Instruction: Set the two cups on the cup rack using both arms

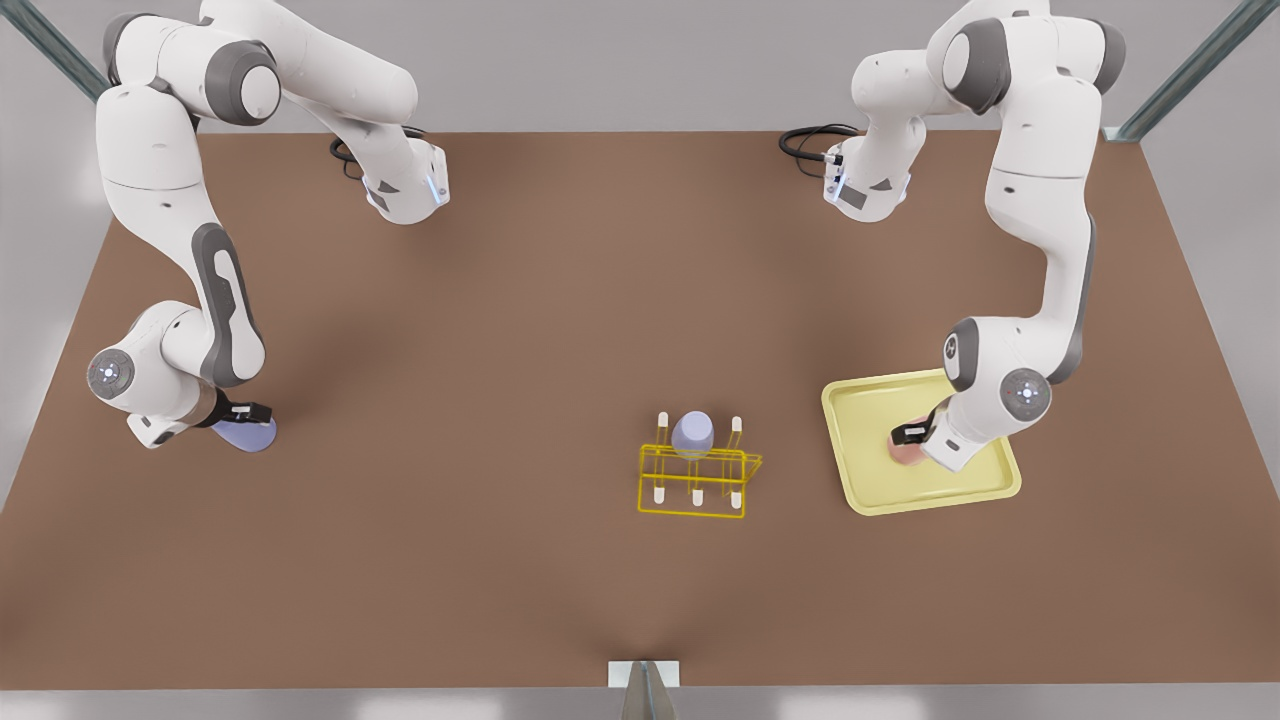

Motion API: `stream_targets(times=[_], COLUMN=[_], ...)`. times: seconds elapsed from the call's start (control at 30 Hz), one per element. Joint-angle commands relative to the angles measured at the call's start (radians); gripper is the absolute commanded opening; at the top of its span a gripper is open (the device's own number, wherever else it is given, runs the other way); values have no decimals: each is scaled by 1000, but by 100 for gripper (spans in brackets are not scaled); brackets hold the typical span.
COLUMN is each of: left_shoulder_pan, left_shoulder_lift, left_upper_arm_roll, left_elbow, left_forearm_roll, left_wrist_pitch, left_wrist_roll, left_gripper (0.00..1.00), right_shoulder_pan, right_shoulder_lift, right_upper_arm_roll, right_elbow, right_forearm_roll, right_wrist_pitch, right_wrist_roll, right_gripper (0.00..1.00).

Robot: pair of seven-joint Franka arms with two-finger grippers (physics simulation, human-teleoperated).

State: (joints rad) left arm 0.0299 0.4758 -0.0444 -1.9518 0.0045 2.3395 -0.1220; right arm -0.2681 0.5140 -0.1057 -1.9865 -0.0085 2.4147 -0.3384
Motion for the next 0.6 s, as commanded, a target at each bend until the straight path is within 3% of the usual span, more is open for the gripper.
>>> stream_targets(times=[0.0, 0.03, 0.1, 0.23, 0.43, 0.57], left_shoulder_pan=[-7, -10, -7, -18, -56, -74], left_shoulder_lift=[-3, -3, 6, 6, 23, 122], left_upper_arm_roll=[0, 0, -8, -11, -32, -75], left_elbow=[4, 33, 100, 137, 212, 398], left_forearm_roll=[-35, -37, -37, -37, -37, -35], left_wrist_pitch=[-9, -48, -141, -155, -164, -224], left_wrist_roll=[-18, -44, -54, -67, -157, -298], left_gripper=[85, 85, 85, 85, 85, 85], right_shoulder_pan=[0, 0, -2, -2, 0, 9], right_shoulder_lift=[0, 0, 0, 0, -2, -5], right_upper_arm_roll=[0, 0, 0, 0, 1, 4], right_elbow=[0, 0, 0, 0, 9, 15], right_forearm_roll=[2, 2, 2, 2, 1, 7], right_wrist_pitch=[1, 1, 1, 0, -11, -13], right_wrist_roll=[-13, -13, -13, -14, -21, -16], right_gripper=[100, 100, 91, 81, 81, 81])
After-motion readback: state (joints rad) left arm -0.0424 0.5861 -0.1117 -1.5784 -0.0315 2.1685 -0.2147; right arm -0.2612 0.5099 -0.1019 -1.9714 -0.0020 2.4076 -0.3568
